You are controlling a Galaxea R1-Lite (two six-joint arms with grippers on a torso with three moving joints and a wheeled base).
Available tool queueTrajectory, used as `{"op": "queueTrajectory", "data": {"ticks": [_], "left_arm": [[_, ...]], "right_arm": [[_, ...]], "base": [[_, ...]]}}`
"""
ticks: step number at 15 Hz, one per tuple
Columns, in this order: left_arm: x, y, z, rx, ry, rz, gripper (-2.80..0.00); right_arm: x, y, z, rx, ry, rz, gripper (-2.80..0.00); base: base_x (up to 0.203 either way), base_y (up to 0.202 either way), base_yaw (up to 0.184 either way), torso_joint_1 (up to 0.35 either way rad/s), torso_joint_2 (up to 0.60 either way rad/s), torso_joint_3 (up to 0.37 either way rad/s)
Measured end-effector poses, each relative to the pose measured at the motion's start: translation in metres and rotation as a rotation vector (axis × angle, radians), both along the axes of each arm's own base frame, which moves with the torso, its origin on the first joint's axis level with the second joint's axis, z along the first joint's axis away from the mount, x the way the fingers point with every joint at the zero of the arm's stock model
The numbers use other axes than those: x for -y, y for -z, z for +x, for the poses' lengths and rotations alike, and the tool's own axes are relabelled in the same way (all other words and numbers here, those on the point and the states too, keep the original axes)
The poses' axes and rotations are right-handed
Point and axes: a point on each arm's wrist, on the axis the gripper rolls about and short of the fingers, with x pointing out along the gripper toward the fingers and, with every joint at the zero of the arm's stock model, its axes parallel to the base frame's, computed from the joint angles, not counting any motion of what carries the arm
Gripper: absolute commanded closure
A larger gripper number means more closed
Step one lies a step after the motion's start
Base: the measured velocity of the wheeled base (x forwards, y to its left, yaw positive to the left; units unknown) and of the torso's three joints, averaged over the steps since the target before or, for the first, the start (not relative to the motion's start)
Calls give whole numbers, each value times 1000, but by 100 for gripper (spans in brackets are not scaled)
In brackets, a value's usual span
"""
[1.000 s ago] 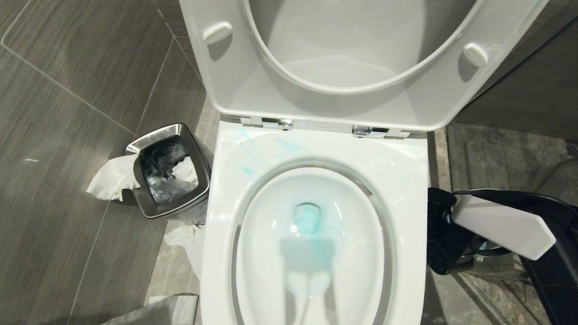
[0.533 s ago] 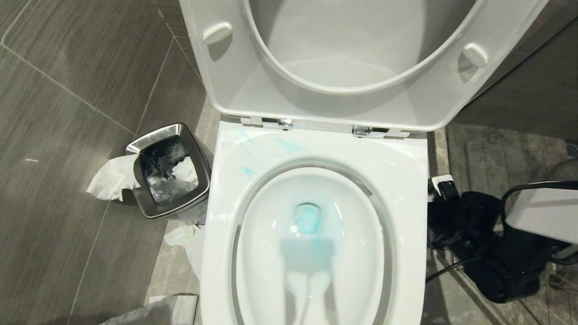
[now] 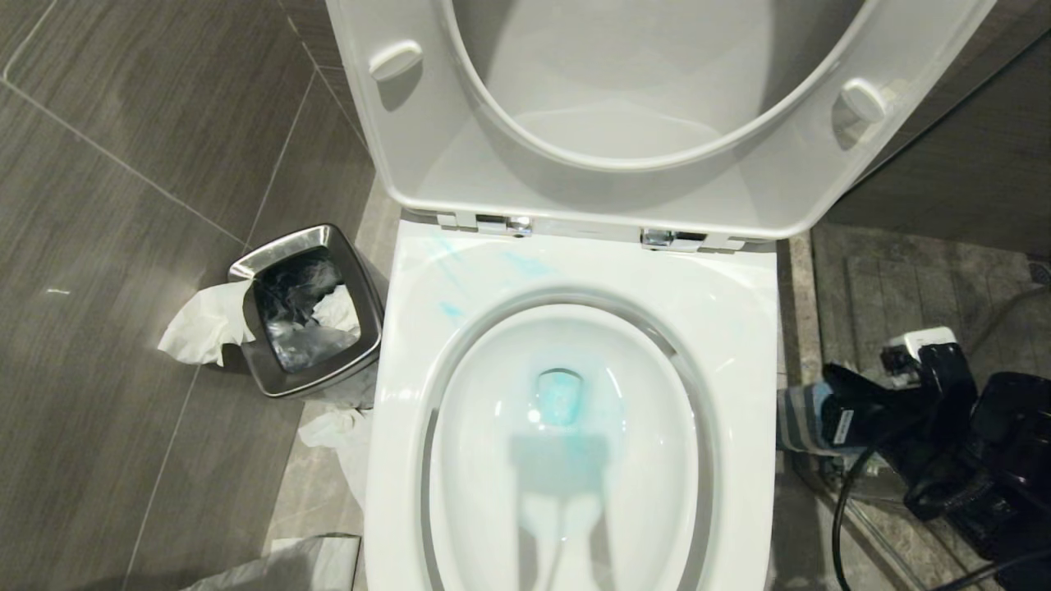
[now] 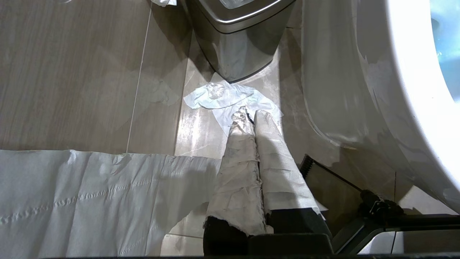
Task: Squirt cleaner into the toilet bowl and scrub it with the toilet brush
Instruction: Scrub the toilet bowl
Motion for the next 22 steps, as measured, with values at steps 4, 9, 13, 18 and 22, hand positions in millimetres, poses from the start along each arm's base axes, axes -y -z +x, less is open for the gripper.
{"op": "queueTrajectory", "data": {"ticks": [4,9,13,18,22], "left_arm": [[0,0,0,0,0,0,0],[0,0,0,0,0,0,0],[0,0,0,0,0,1,0],[0,0,0,0,0,0,0],[0,0,0,0,0,0,0]], "right_arm": [[6,-21,-41,73,4,-62,0],[9,-48,-63,169,7,-149,0],[11,-53,-79,121,1,-198,0],[13,-73,-83,198,39,-202,0],[18,-139,-75,182,90,-144,0]], "base": [[0,0,0,0,0,0],[0,0,0,0,0,0],[0,0,0,0,0,0],[0,0,0,0,0,0],[0,0,0,0,0,0]]}}
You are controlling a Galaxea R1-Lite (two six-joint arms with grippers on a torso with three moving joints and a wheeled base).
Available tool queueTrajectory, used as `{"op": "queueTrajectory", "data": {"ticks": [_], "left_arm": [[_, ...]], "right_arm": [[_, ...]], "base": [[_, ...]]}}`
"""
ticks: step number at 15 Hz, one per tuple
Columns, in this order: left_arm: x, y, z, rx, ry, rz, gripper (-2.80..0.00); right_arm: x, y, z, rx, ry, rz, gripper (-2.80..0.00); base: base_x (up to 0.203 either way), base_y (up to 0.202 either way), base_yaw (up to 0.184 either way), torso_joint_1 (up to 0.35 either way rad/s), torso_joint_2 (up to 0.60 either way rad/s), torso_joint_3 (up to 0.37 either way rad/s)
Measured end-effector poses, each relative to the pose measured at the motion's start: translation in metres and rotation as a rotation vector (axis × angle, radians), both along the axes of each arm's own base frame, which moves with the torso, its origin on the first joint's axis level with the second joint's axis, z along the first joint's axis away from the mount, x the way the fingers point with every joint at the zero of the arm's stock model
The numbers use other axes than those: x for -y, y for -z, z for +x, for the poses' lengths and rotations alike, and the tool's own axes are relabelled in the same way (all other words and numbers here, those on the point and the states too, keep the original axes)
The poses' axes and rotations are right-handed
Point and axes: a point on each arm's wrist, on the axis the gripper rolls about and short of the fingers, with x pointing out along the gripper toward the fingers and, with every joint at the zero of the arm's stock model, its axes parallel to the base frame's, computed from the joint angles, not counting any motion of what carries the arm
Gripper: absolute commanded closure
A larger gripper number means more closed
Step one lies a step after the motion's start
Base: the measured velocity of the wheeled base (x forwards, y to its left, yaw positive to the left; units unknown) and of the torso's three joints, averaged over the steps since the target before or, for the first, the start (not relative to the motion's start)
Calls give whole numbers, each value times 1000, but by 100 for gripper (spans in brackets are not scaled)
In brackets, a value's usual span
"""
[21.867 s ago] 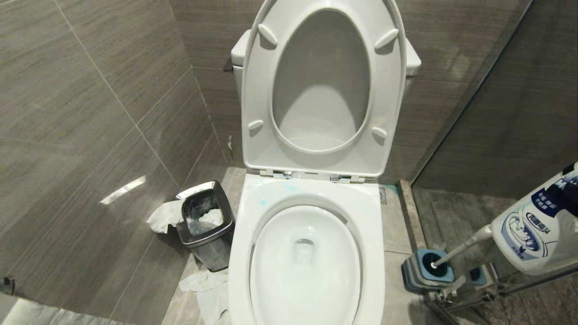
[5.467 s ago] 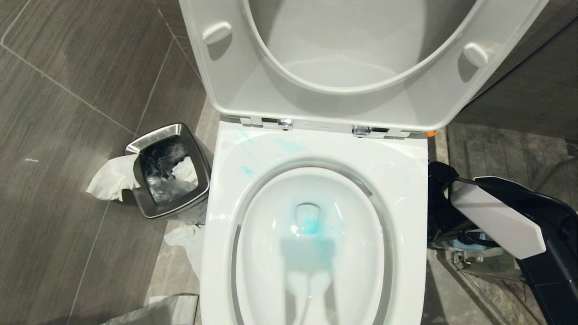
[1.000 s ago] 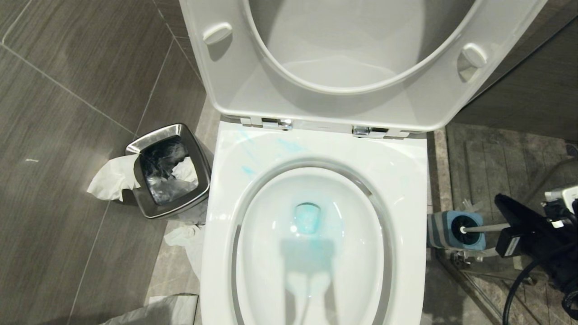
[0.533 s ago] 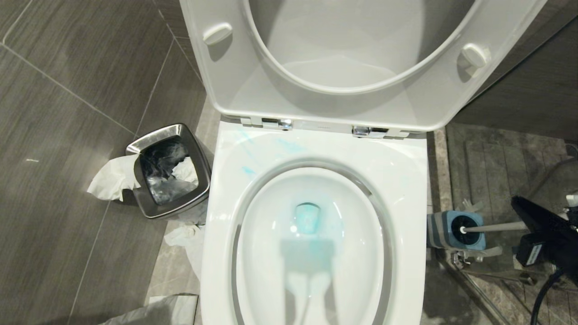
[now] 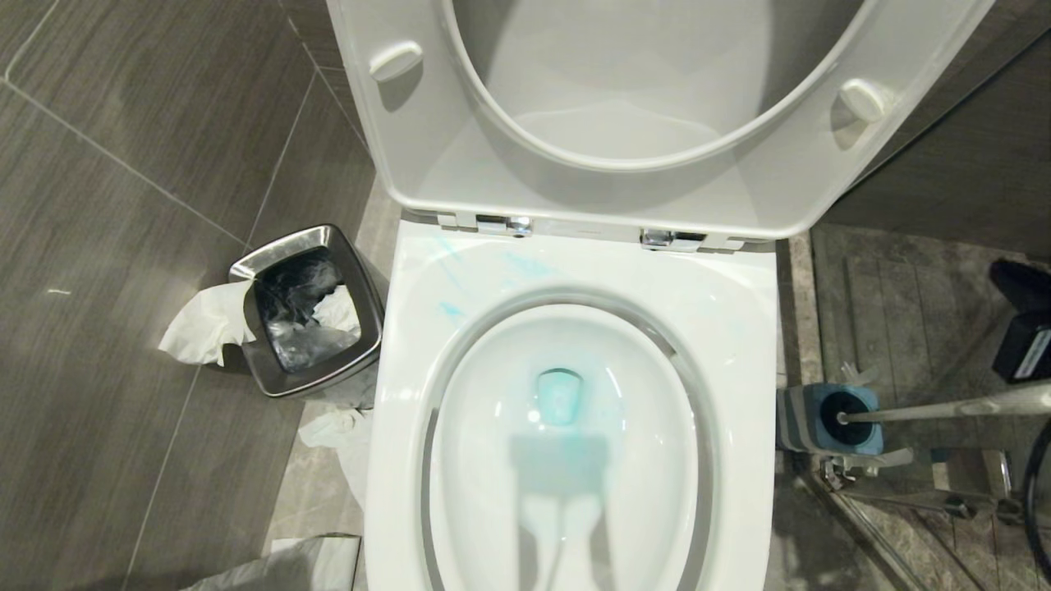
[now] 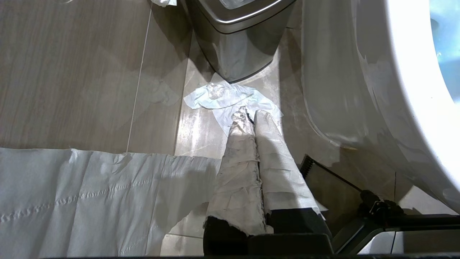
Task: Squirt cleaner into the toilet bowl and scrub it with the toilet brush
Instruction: Scrub the toilet bowl
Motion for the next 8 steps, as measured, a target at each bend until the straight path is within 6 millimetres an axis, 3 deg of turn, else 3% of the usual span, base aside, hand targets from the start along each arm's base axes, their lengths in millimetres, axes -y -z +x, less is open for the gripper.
{"op": "queueTrajectory", "data": {"ticks": [2,4,8], "left_arm": [[0,0,0,0,0,0,0],[0,0,0,0,0,0,0],[0,0,0,0,0,0,0]], "right_arm": [[6,-25,-12,-93,0,45,0],[20,-32,-39,-236,-9,79,0],[19,-2,-112,-573,-99,185,0]], "base": [[0,0,0,0,0,0],[0,0,0,0,0,0],[0,0,0,0,0,0]]}}
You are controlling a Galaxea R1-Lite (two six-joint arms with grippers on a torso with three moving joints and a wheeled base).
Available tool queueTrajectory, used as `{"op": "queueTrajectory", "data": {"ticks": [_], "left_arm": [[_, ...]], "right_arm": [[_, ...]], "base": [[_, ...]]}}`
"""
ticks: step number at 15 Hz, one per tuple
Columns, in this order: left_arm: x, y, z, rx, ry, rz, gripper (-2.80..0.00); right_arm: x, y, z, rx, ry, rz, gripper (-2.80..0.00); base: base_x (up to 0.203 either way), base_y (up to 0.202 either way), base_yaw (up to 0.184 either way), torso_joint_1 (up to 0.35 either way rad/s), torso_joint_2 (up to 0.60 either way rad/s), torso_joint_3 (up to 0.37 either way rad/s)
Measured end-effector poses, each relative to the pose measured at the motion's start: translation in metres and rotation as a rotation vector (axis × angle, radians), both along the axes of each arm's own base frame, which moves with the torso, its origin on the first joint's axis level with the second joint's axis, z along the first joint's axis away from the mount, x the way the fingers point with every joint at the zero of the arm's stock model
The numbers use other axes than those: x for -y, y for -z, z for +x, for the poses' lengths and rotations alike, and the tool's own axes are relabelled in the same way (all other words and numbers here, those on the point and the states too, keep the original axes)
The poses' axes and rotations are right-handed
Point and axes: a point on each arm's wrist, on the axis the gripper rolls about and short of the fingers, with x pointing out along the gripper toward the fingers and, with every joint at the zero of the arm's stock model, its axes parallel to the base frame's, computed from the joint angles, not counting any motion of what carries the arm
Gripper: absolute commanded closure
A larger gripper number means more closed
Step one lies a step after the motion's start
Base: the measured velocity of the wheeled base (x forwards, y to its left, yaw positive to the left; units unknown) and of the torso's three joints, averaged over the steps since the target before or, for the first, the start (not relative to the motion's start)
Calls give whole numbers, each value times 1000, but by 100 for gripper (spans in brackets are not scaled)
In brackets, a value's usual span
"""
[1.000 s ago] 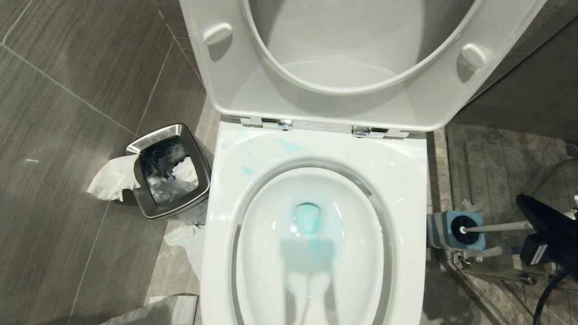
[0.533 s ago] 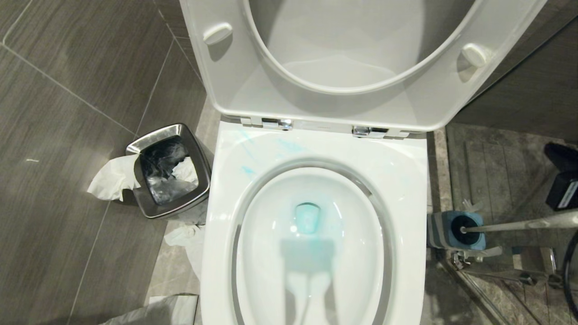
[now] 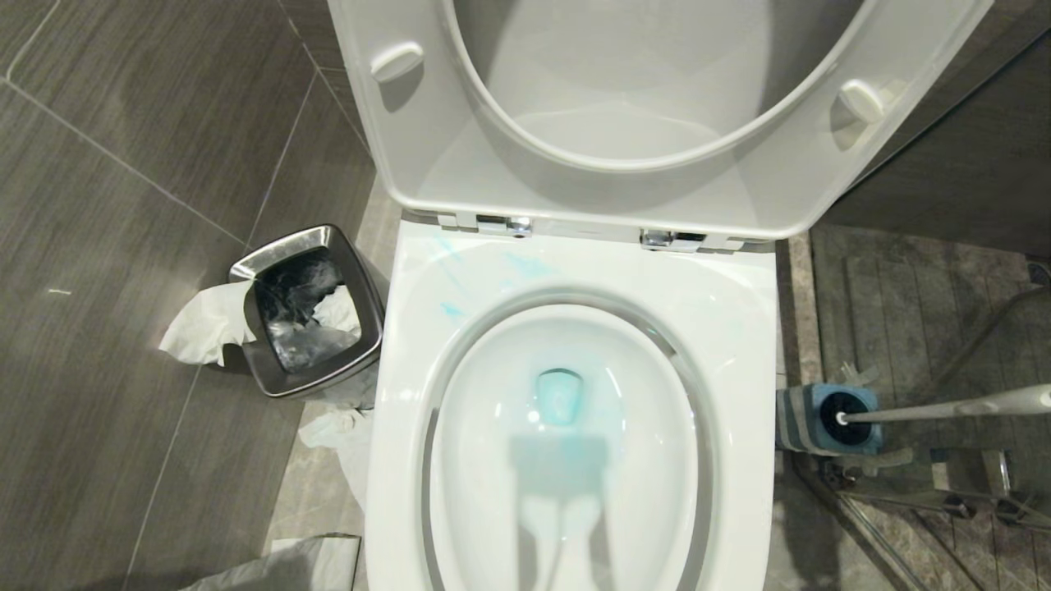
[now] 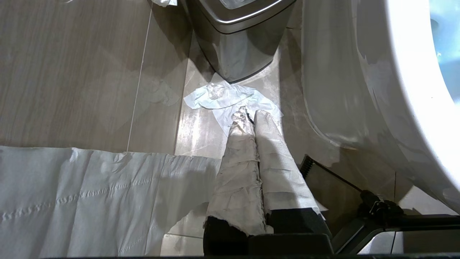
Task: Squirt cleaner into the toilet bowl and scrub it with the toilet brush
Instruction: Scrub the toilet bowl
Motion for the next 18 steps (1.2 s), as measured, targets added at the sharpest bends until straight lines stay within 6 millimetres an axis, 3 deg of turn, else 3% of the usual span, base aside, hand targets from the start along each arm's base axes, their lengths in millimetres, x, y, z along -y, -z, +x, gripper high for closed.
{"op": "queueTrajectory", "data": {"ticks": [2,4,11,15,18], "left_arm": [[0,0,0,0,0,0,0],[0,0,0,0,0,1,0],[0,0,0,0,0,1,0],[0,0,0,0,0,1,0],[0,0,0,0,0,0,0]], "right_arm": [[-5,28,-24,-202,-16,56,0],[-6,46,-29,-252,0,67,0],[2,99,0,94,91,-23,0],[3,118,2,292,124,-75,0],[4,119,2,343,140,-82,0]], "base": [[0,0,0,0,0,0],[0,0,0,0,0,0],[0,0,0,0,0,0],[0,0,0,0,0,0],[0,0,0,0,0,0]]}}
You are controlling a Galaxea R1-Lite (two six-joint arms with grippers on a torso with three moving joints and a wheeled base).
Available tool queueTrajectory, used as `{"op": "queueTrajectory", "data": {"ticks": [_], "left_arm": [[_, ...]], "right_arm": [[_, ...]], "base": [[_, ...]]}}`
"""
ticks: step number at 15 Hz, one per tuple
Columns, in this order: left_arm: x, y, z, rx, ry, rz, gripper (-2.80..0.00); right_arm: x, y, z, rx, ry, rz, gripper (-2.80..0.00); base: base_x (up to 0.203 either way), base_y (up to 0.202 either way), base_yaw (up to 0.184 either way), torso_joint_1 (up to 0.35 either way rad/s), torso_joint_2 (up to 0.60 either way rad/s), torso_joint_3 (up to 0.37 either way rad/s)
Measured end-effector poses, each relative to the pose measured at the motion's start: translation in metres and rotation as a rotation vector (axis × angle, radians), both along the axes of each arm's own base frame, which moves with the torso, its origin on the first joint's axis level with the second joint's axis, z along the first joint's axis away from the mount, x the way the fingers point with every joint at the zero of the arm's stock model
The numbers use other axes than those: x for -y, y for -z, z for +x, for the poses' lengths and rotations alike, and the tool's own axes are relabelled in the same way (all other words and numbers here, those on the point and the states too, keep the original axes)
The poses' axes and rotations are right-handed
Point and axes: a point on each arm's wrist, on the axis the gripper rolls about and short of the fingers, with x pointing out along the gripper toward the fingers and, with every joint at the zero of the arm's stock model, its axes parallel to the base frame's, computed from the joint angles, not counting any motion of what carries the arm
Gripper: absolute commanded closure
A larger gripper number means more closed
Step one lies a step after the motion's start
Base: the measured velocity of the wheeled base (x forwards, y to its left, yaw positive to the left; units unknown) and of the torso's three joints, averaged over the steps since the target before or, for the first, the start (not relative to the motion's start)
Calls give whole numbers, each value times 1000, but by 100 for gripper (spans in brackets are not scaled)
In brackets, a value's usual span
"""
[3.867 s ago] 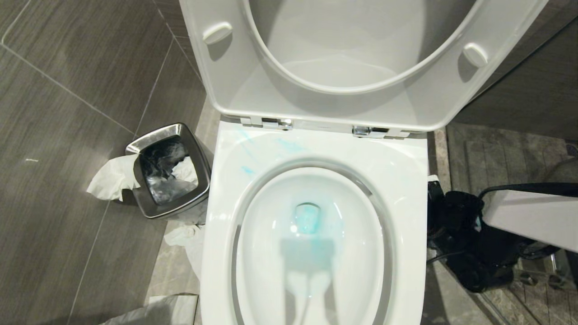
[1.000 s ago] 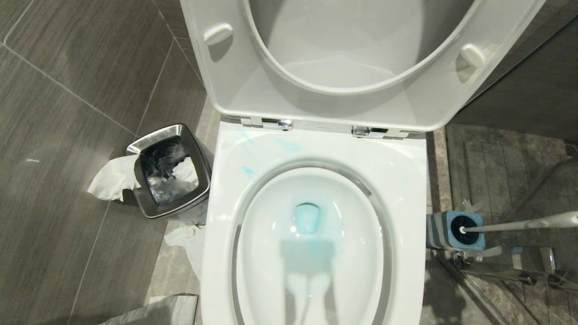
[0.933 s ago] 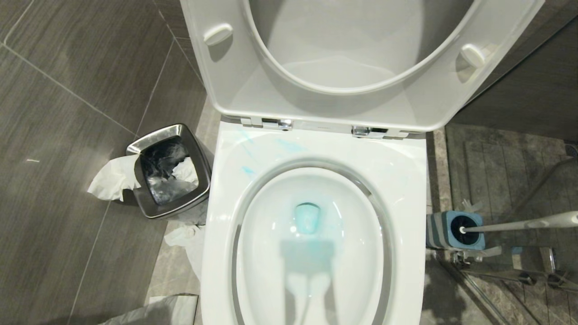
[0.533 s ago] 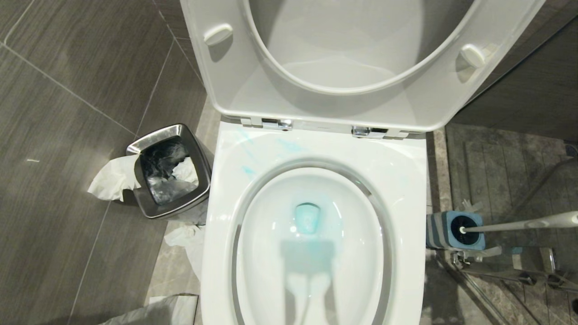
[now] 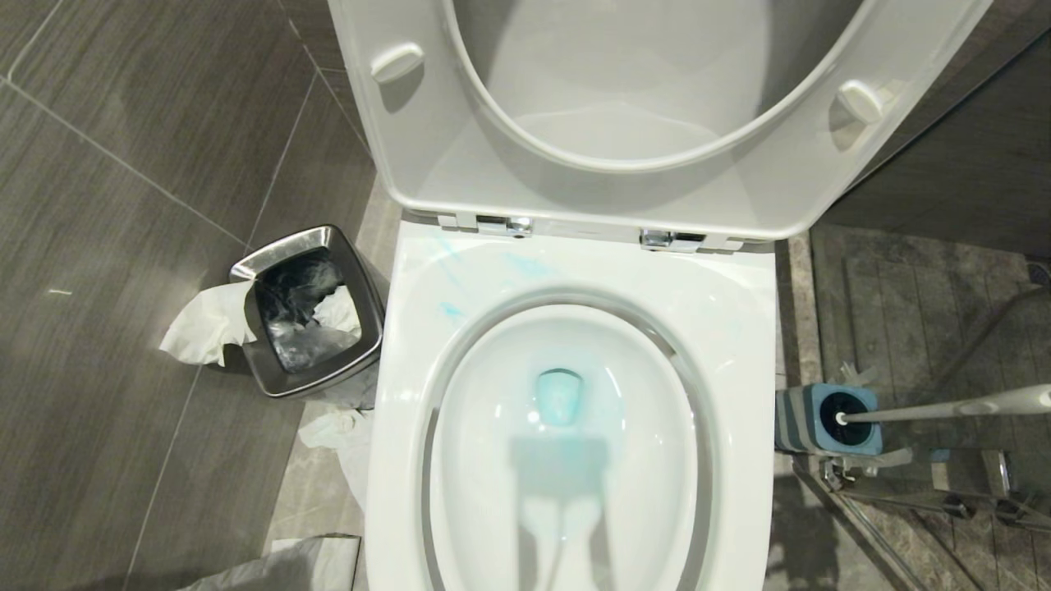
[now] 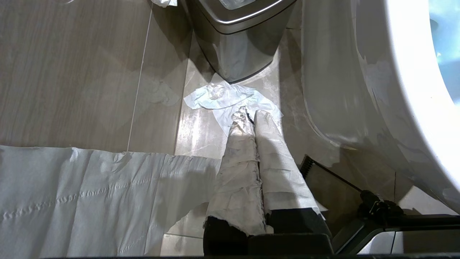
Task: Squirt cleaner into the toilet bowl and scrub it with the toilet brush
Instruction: Scrub the toilet bowl
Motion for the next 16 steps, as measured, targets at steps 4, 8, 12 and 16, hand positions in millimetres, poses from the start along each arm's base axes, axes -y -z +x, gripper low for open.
{"op": "queueTrajectory", "data": {"ticks": [4,8,12,16], "left_arm": [[0,0,0,0,0,1,0],[0,0,0,0,0,0,0],[0,0,0,0,0,0,0],[0,0,0,0,0,1,0]], "right_arm": [[0,4,-1,-25,19,25,0],[0,3,0,-27,14,34,0],[2,-2,16,-106,-7,58,0],[7,-7,47,-153,-22,90,0]], "base": [[0,0,0,0,0,0],[0,0,0,0,0,0],[0,0,0,0,0,0],[0,0,0,0,0,0]]}}
